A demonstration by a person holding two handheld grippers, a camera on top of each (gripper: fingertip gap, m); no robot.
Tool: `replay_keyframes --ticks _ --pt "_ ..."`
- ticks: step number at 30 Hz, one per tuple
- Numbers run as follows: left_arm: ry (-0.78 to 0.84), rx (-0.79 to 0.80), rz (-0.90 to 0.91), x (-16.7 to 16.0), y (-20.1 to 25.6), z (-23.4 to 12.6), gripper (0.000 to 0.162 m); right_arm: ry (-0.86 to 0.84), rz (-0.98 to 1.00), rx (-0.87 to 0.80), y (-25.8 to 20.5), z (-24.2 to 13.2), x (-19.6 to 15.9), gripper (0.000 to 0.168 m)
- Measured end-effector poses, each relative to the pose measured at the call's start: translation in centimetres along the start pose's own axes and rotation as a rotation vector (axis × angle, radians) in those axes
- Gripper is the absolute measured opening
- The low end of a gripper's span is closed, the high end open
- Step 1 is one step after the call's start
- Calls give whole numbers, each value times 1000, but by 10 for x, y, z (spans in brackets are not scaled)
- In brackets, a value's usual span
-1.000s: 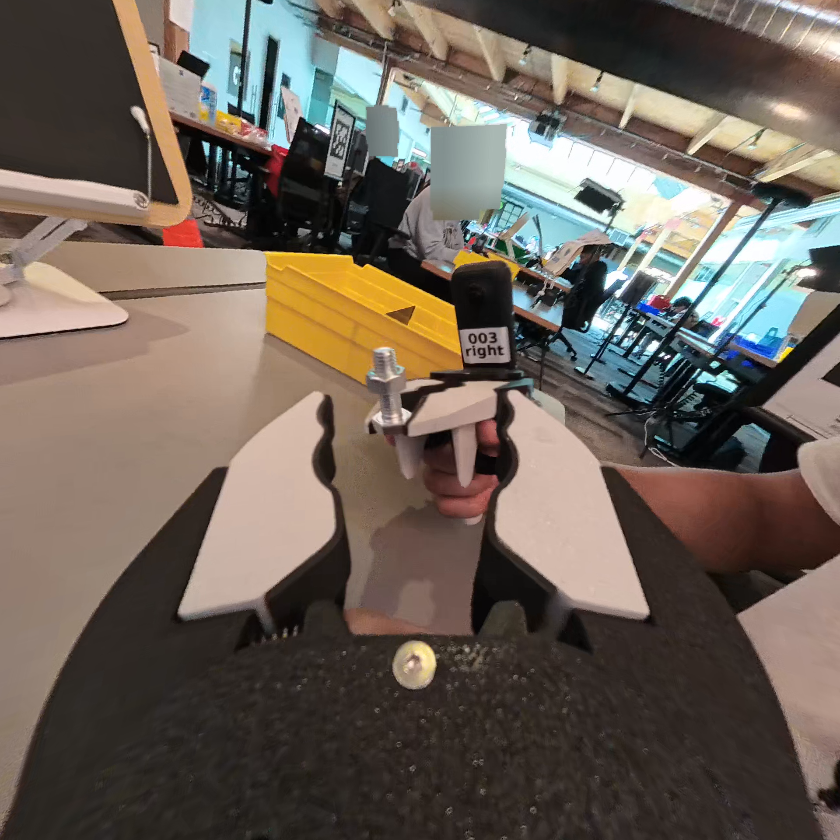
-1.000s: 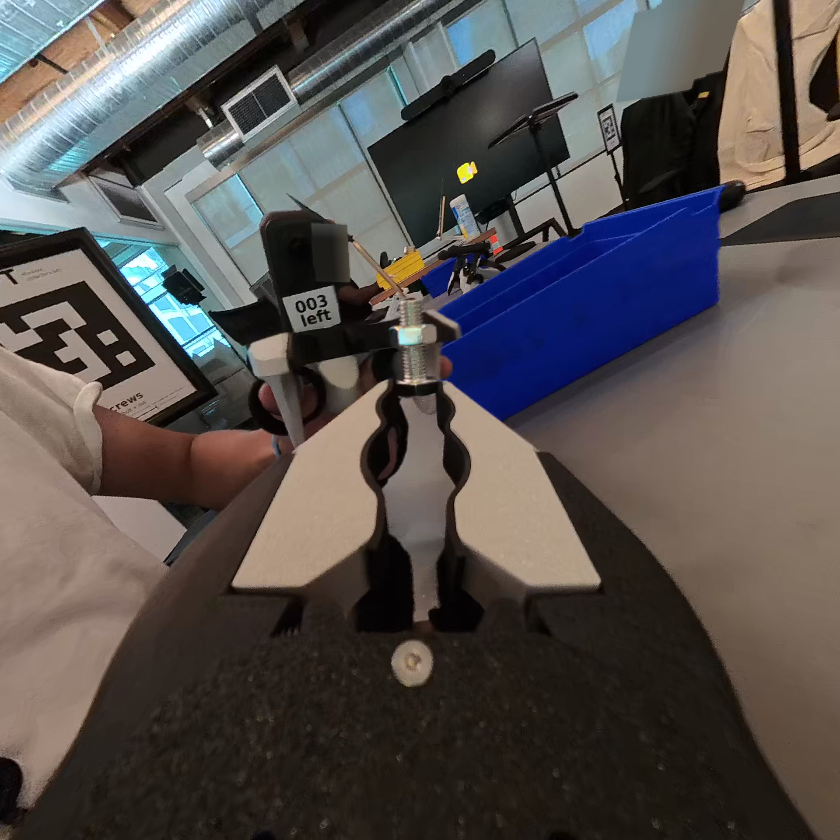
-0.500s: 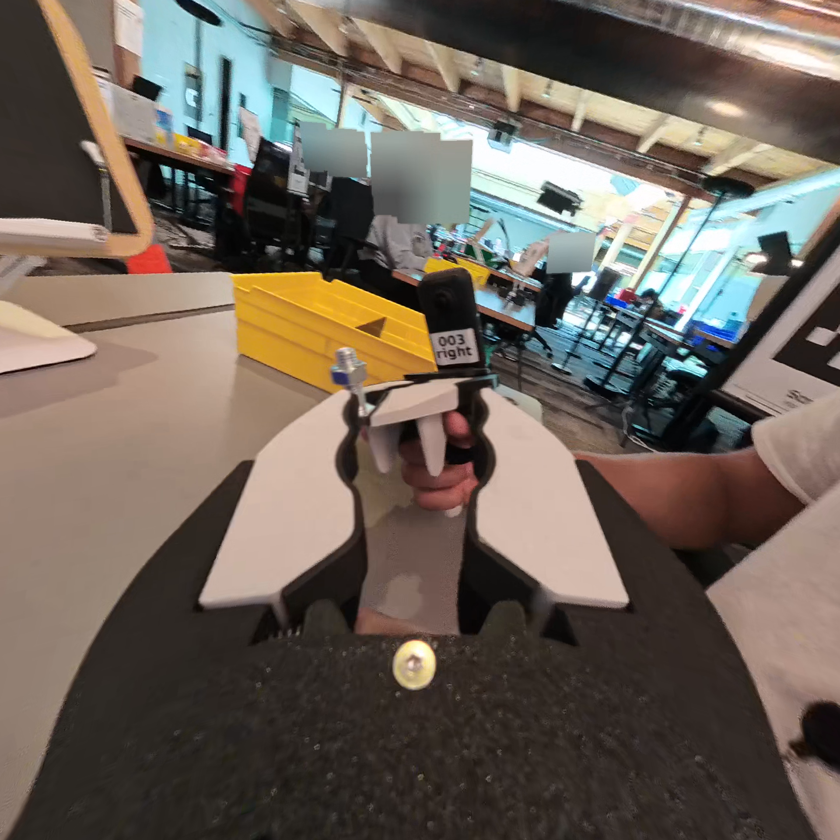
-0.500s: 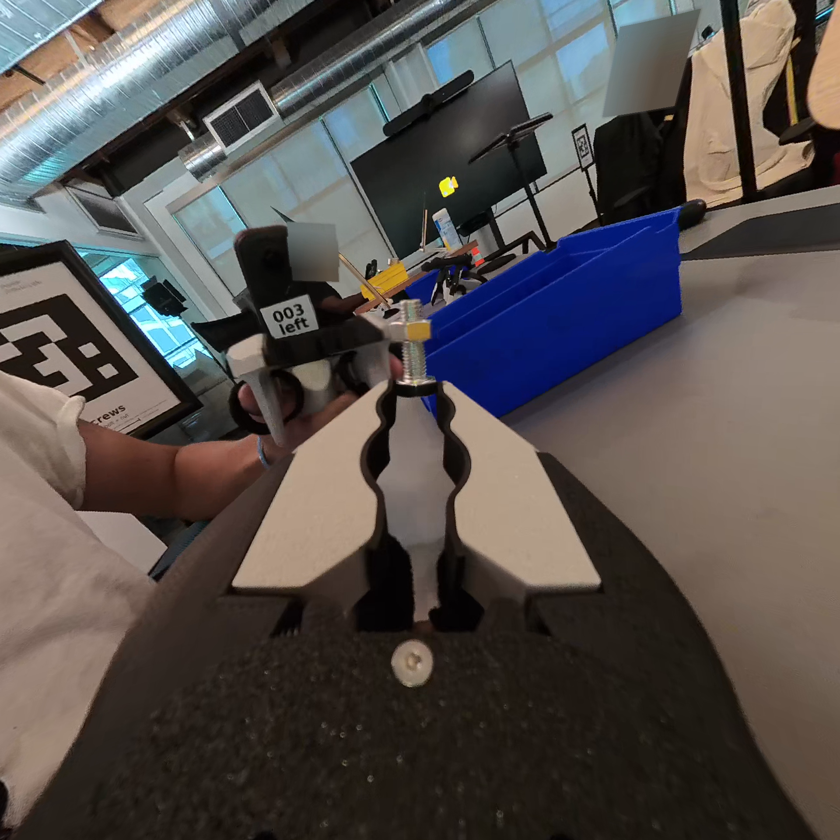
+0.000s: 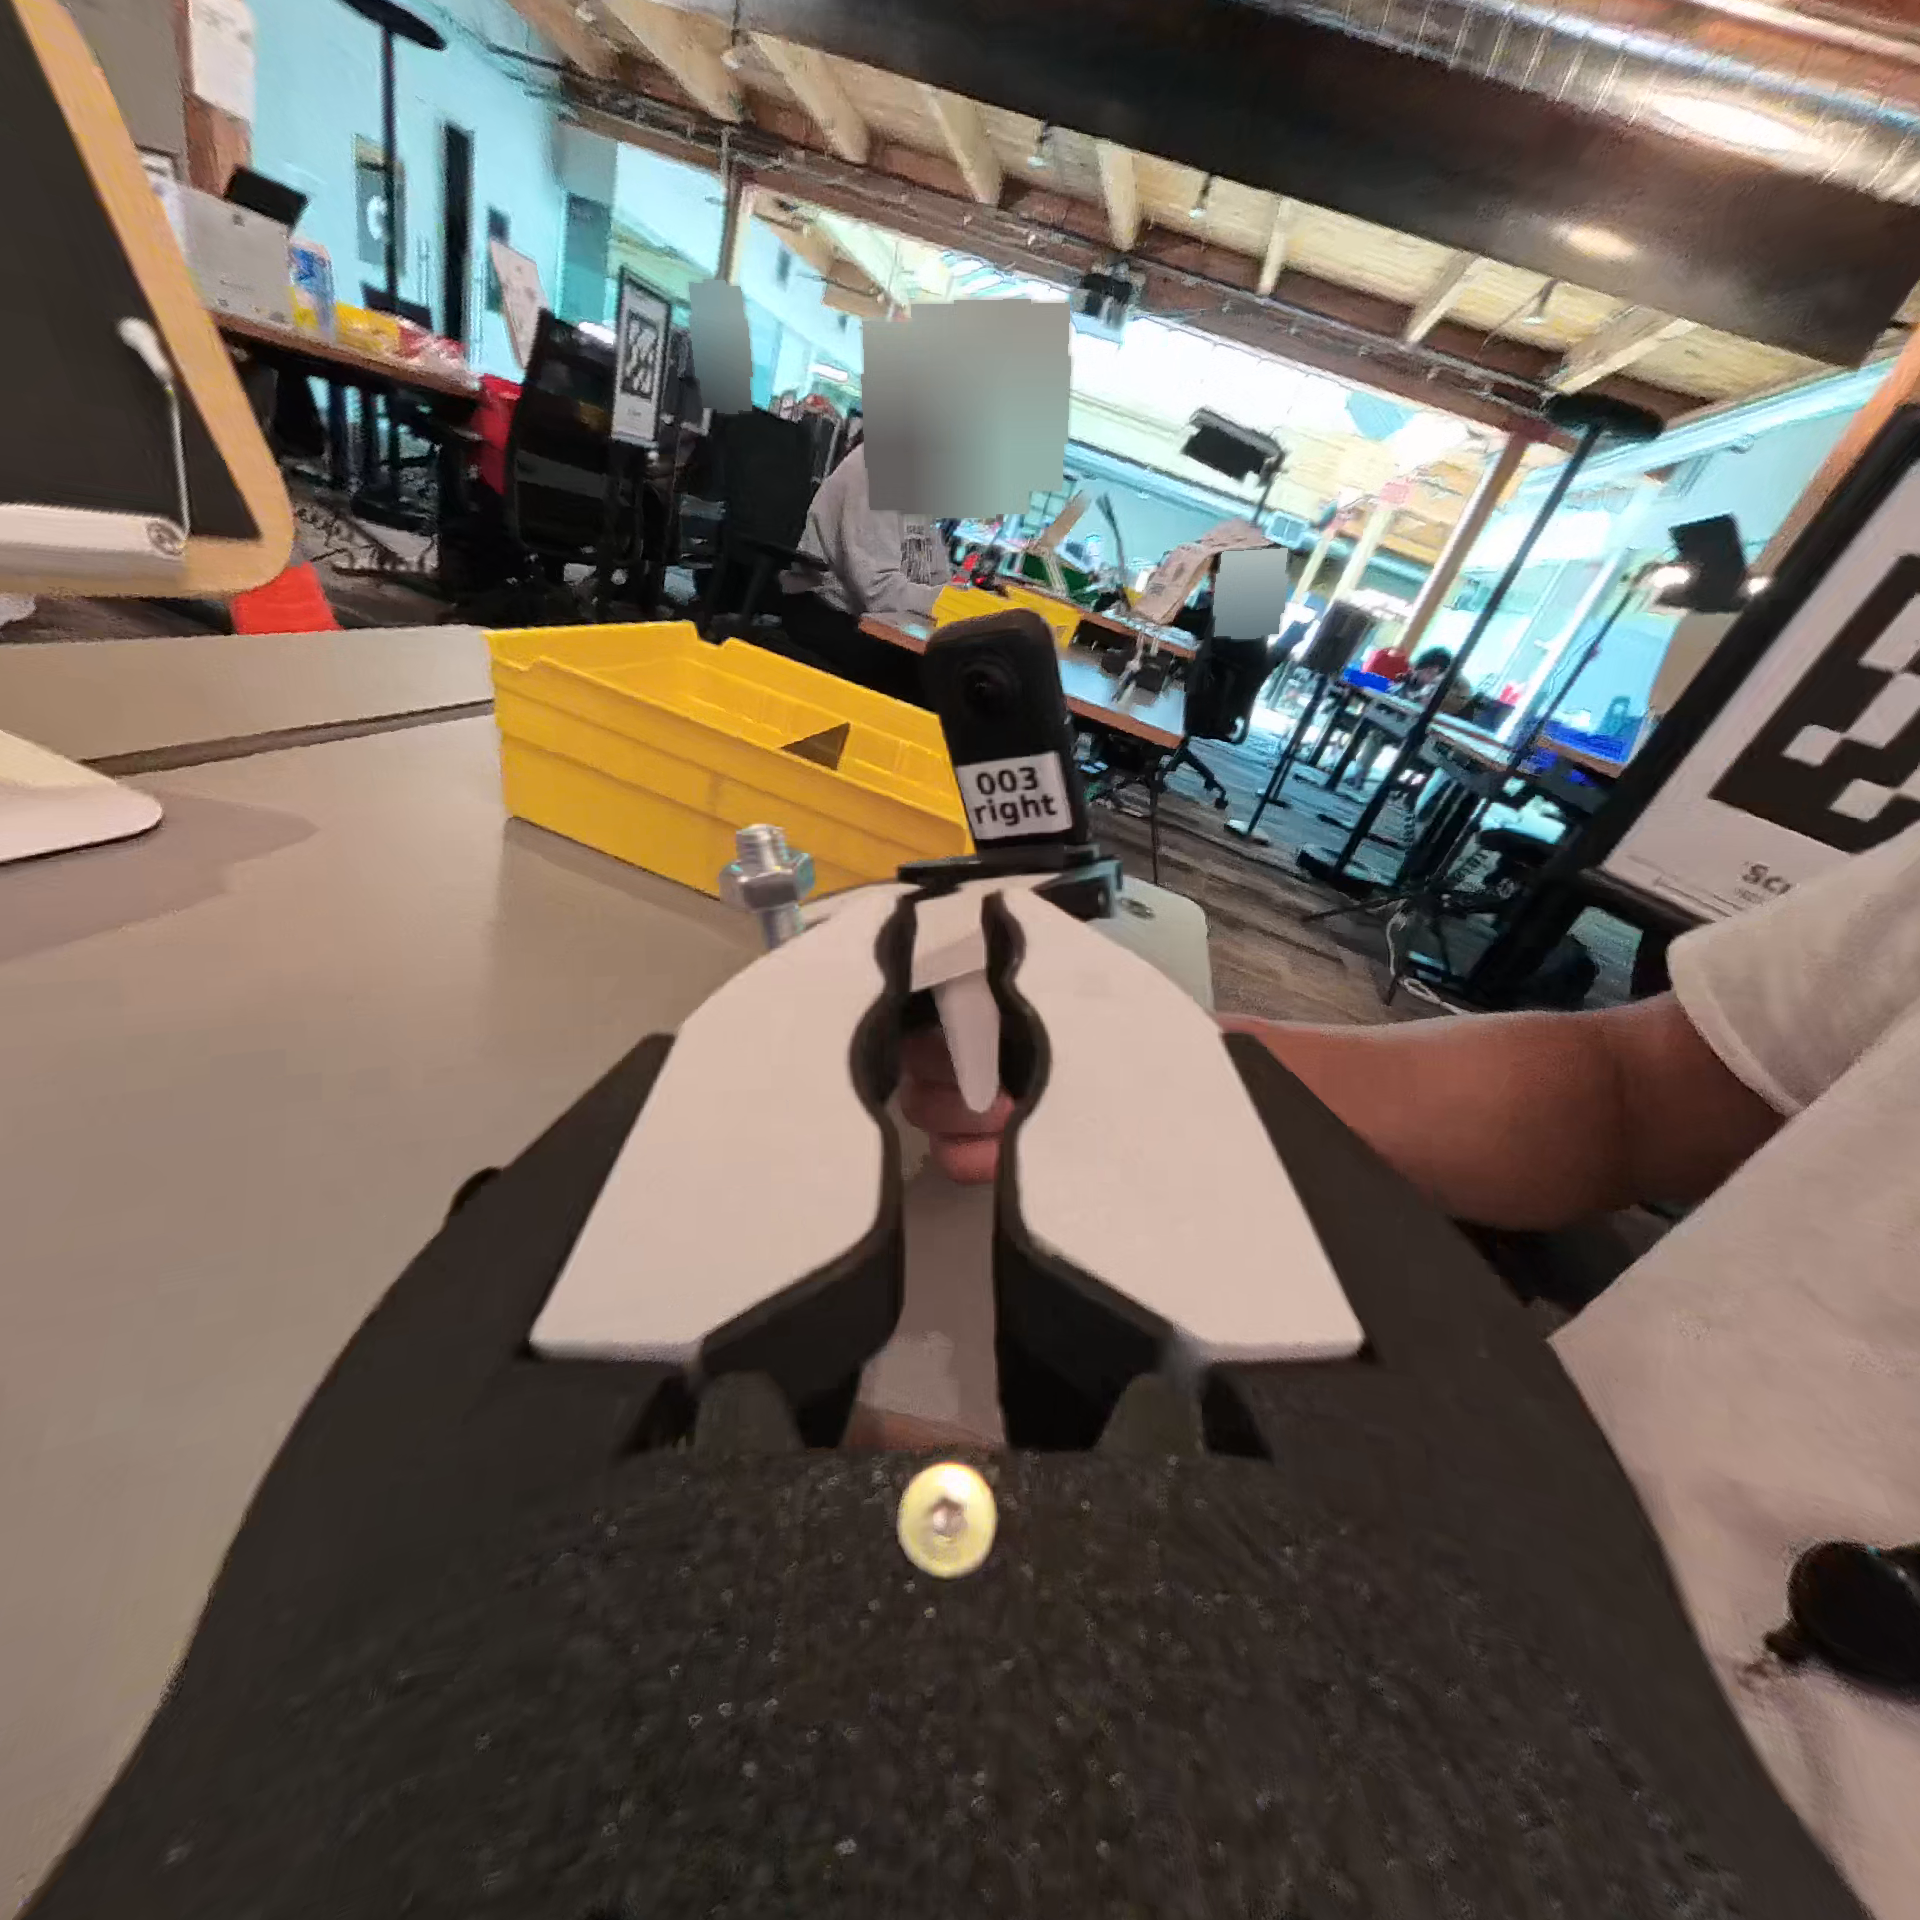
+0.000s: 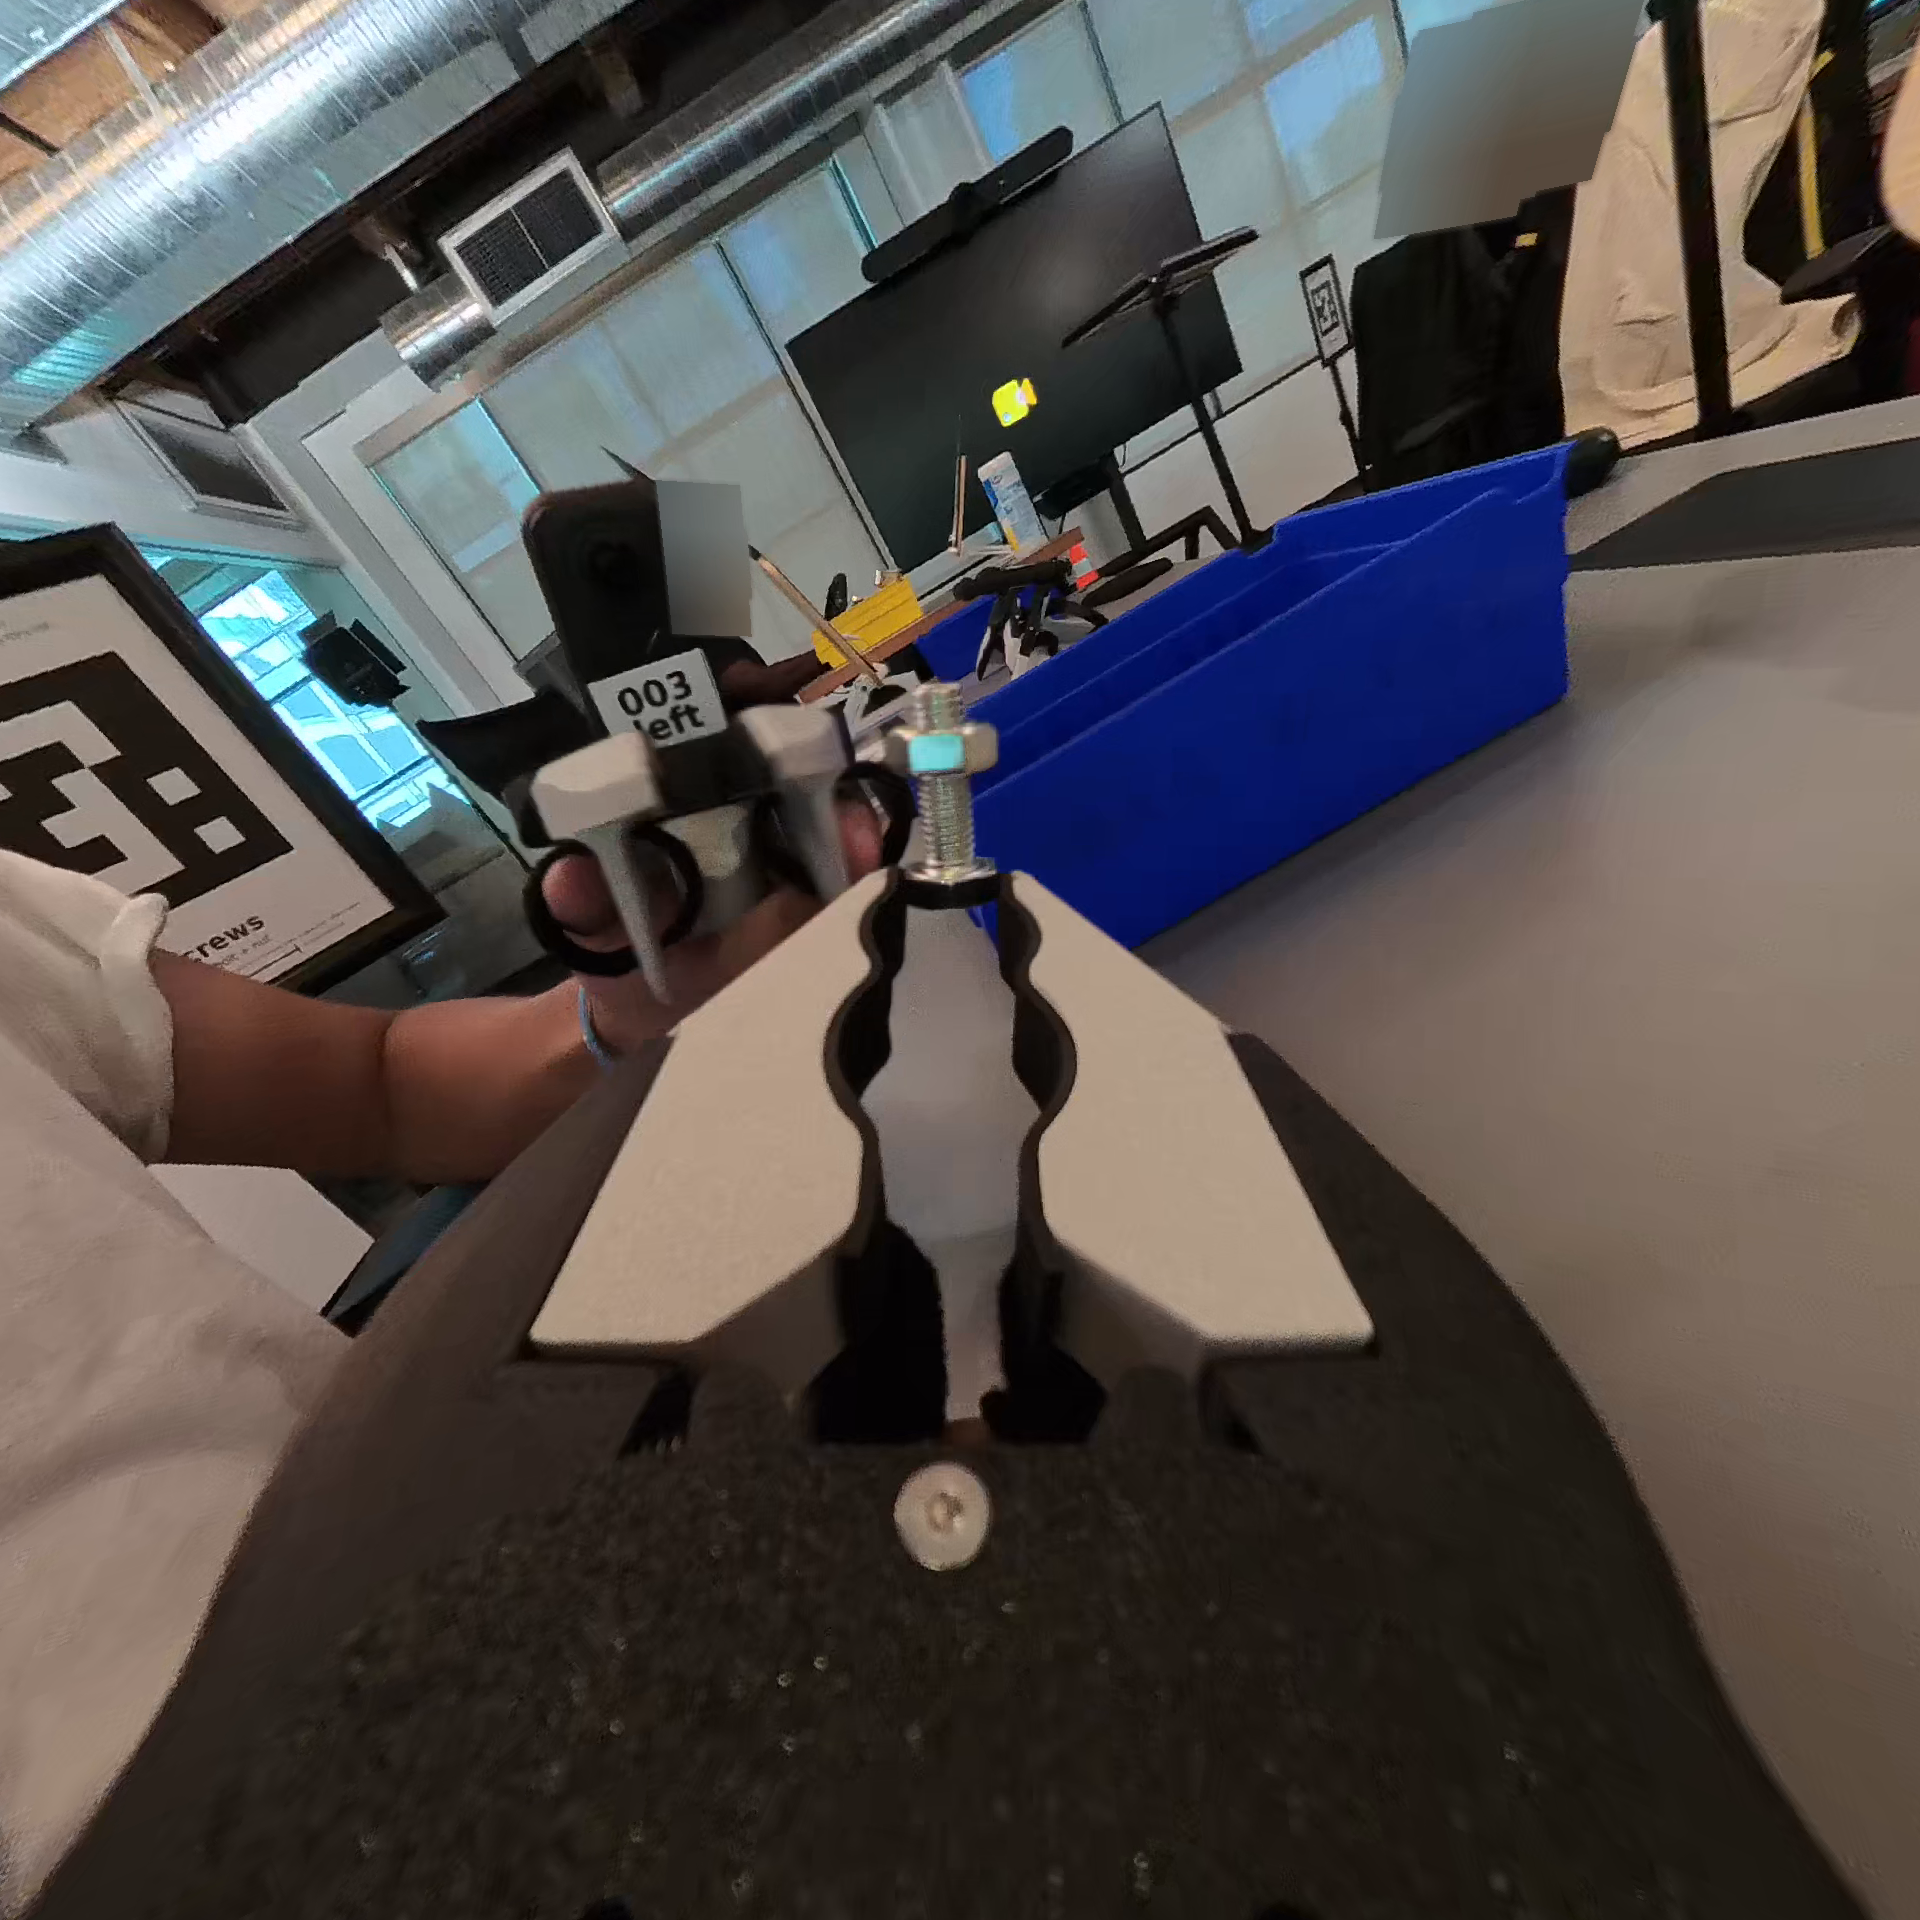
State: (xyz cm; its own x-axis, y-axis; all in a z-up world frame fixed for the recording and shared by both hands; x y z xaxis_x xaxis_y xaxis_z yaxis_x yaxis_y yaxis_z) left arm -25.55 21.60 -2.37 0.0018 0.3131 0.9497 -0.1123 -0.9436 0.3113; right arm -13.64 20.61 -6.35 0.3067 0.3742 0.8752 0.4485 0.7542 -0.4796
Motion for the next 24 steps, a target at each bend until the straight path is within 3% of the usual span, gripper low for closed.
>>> replay_keyframes --ticks 1,2,3,8,14,16,18,20,24 --pt "9 30 -18 1 -3 -1 34 2 9 6 1 -2 1 17" --pt "7 53 -29 1 -6 -1 53 6 16 10 2 -3 1 17" --pt "1 66 -30 0 -8 0 59 7 17 15 1 -3 1 17" --pt "-31 82 -30 -6 -9 6 66 -30 14 65 -9 9 -6 17" --pt "-64 55 -10 -10 -2 11 67 -62 0 71 -12 15 -11 17" --pt "-54 52 -13 -6 -3 7 63 -45 -7 46 -8 10 -8 17" --pt "-36 92 -23 -3 -8 1 50 -18 4 4 0 2 -3 17" --pt "-42 133 -27 -3 -13 -1 65 -13 5 -2 4 -3 0 17" --pt "-65 120 -51 -9 -16 3 63 -37 -6 18 -3 5 -5 17"
Point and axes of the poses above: each gripper's, where its closed fingertips meet, z out along the fingers, x out of its top, y = z × x across the jaws, the point moved 6 cm from there along -z, back along the fingers, and after that the axes turned 3 degrees about -y, right-handed, at the moved point
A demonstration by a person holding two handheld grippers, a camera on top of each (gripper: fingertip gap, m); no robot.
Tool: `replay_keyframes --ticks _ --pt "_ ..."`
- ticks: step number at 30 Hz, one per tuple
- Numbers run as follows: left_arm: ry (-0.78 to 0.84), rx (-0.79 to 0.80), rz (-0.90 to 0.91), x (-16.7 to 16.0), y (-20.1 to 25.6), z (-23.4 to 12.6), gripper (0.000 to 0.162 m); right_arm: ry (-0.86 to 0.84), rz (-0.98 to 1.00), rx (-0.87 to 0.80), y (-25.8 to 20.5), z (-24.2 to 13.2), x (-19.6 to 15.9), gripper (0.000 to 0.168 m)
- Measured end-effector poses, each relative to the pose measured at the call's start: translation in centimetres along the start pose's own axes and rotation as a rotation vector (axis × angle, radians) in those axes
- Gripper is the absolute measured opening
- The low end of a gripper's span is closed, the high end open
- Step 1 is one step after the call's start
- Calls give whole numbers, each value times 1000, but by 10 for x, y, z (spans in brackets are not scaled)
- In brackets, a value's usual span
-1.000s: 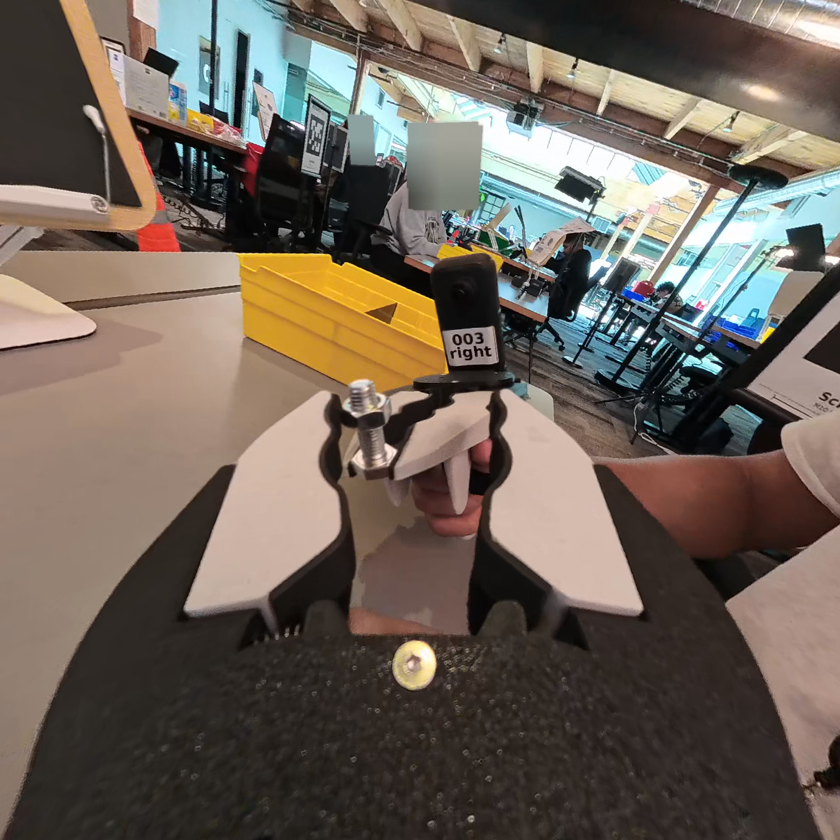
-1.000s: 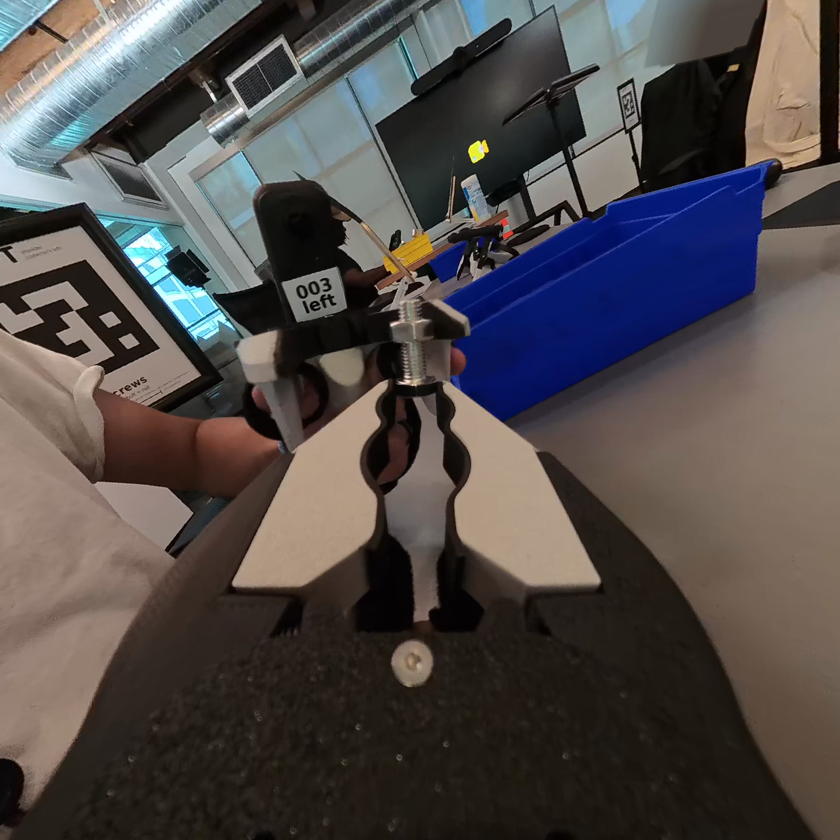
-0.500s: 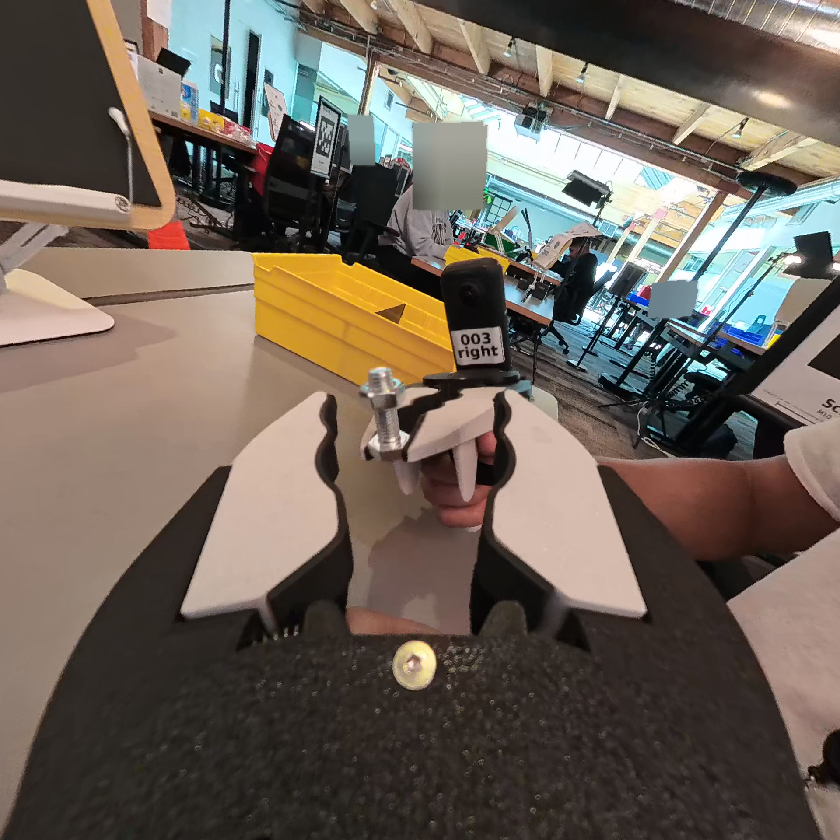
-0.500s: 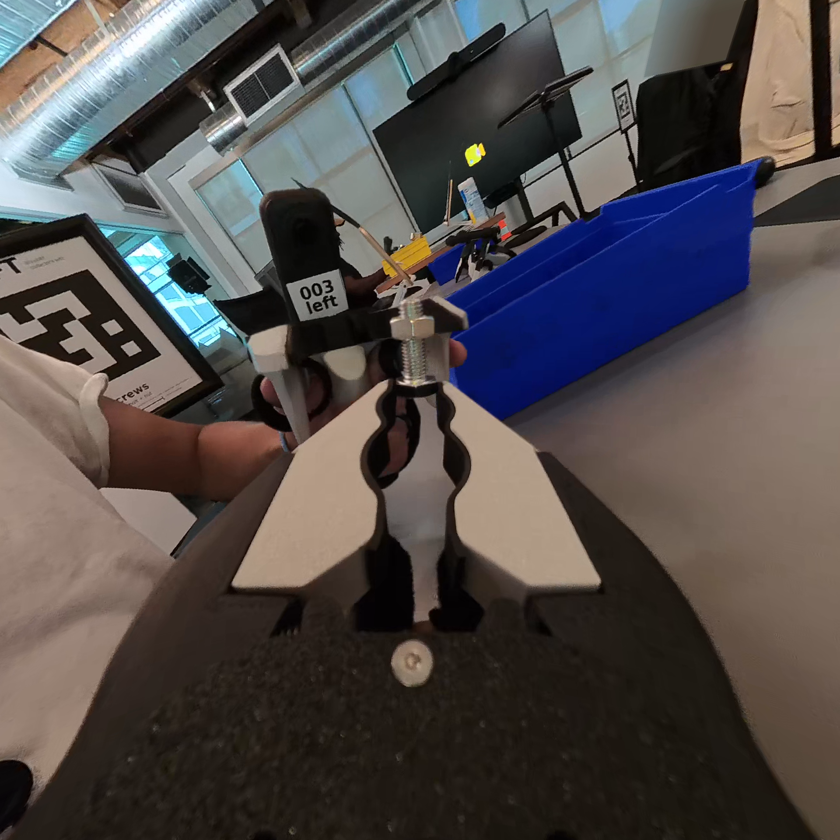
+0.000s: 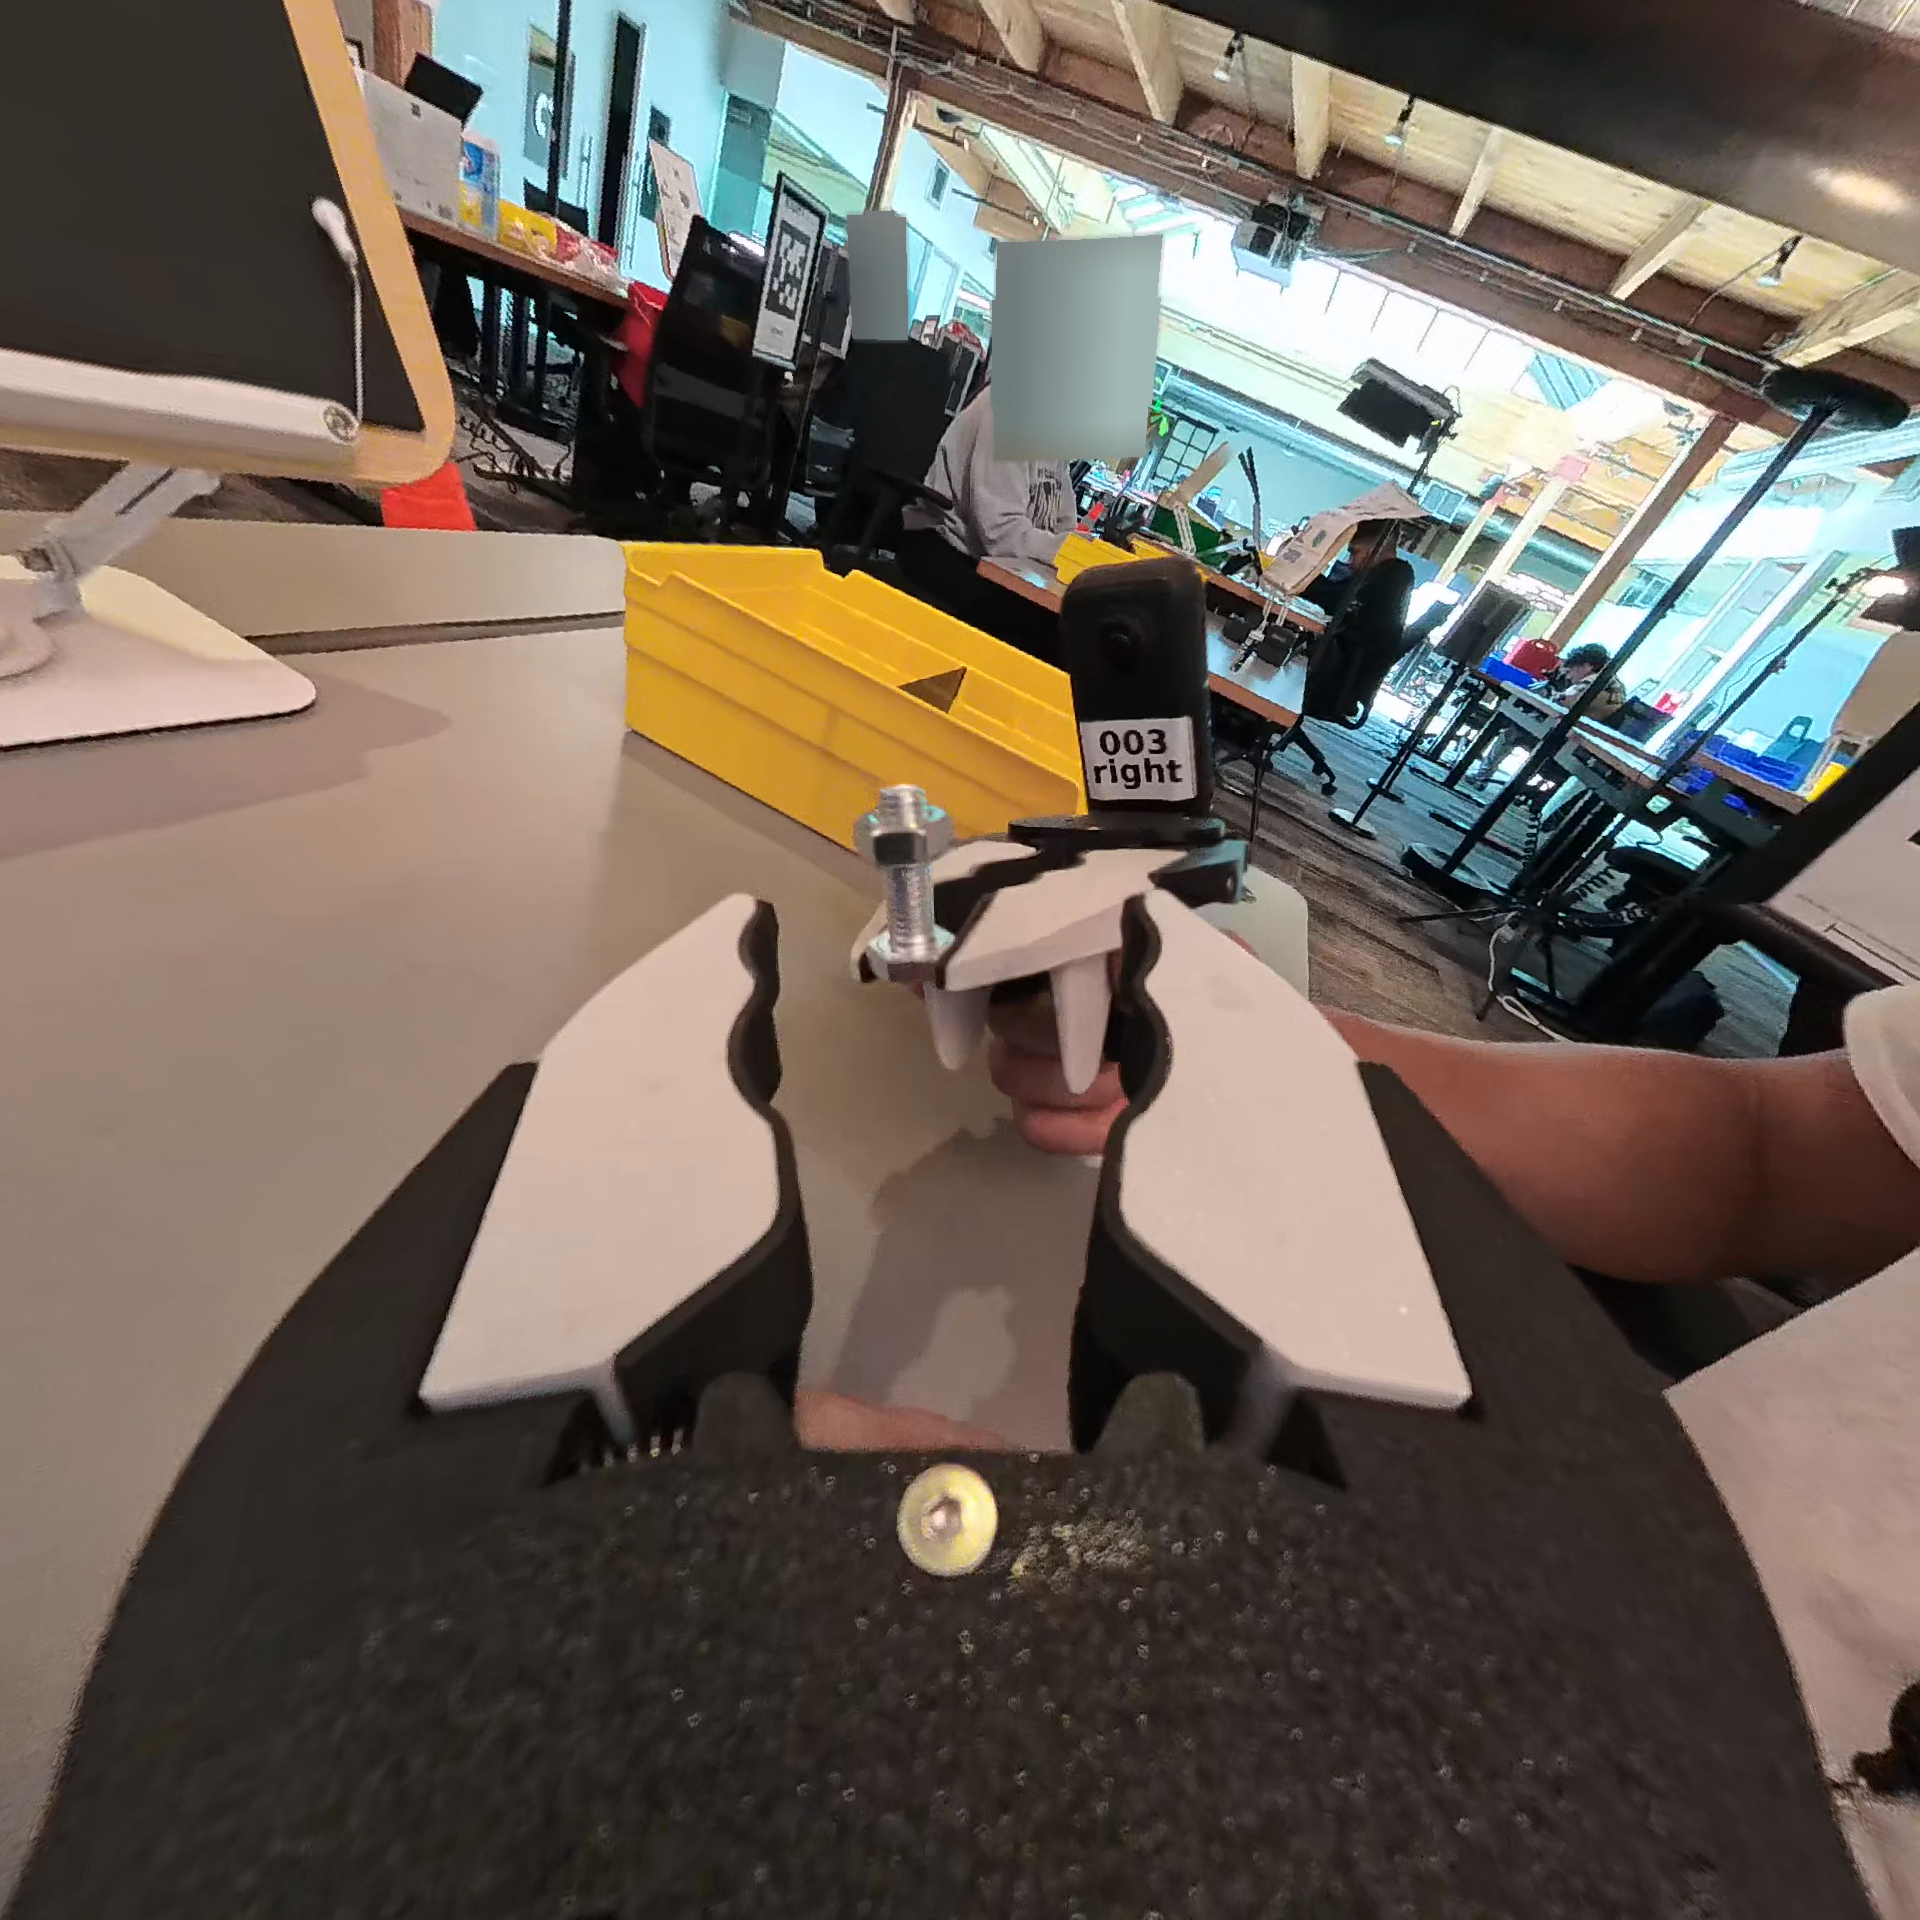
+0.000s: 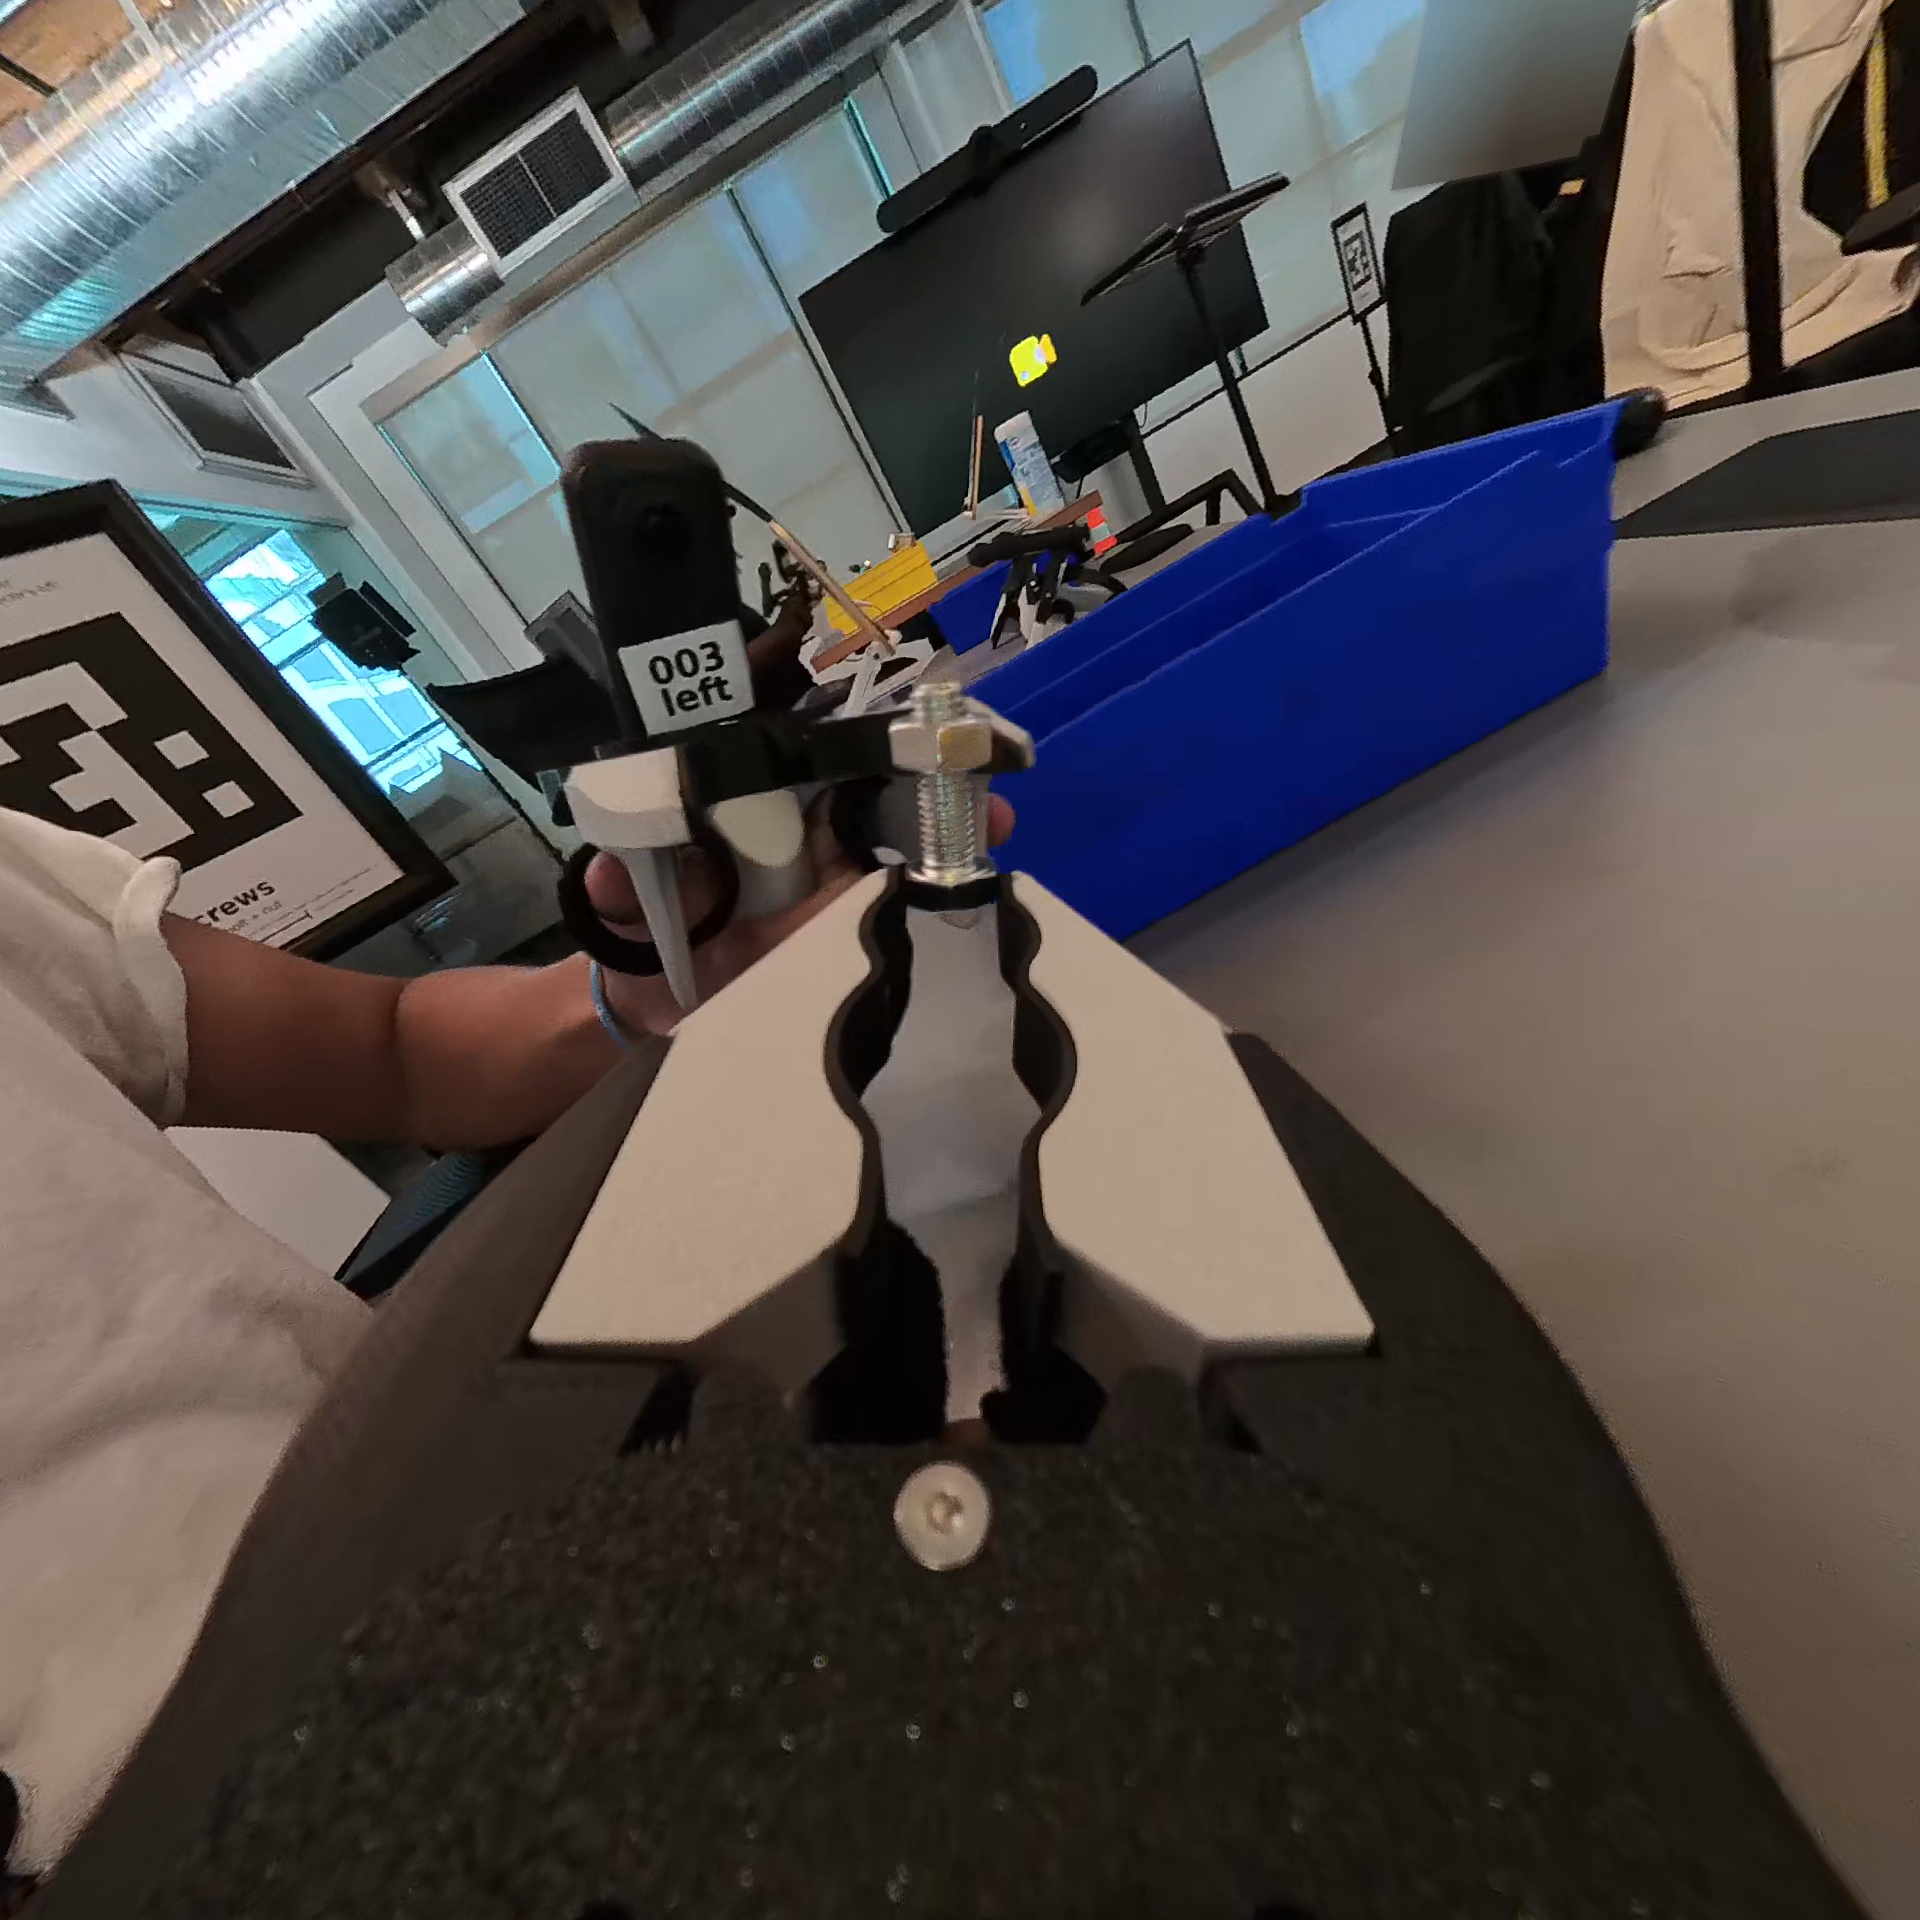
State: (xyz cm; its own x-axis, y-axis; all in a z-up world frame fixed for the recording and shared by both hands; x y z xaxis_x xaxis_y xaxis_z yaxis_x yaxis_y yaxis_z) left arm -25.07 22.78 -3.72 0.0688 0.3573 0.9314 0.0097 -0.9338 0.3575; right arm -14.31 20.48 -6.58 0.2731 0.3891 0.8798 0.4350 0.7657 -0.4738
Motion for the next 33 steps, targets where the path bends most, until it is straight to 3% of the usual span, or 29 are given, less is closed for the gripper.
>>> replay_keyframes --ticks 7,10,11,12,16,22,26,33 --pt "-29 -53 22 -5 10 6 59 -33 -11 37 -7 13 -6 17" --pt "12 -48 29 2 7 -4 38 7 8 8 -1 3 1 17" --pt "37 -15 26 5 4 -7 39 9 8 -5 2 0 1 17" --pt "51 10 30 7 2 -8 52 2 5 -11 4 -1 1 17" --pt "11 12 58 2 3 -2 60 -23 -4 17 -3 7 -4 17" --pt "-9 -28 58 -2 12 6 65 -55 -18 34 -11 19 -11 17" --pt "29 -4 66 5 8 -3 51 -8 3 -58 7 0 0 17" --pt "6 23 78 1 7 2 66 -34 -21 -13 -4 5 -5 17"
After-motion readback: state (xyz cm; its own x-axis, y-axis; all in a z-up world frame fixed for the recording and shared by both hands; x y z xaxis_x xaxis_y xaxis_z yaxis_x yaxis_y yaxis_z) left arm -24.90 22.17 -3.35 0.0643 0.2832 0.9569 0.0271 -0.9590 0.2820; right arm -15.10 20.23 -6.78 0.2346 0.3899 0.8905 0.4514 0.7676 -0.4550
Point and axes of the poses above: each gripper's, where its closed fingertips meet, z out along the fingers, x out of its top, y = z × x across the jaws, the point moved 6 cm from there along -z, back along the fingers, and after that the axes turned 3 degrees about -y, right-handed, at the moved point
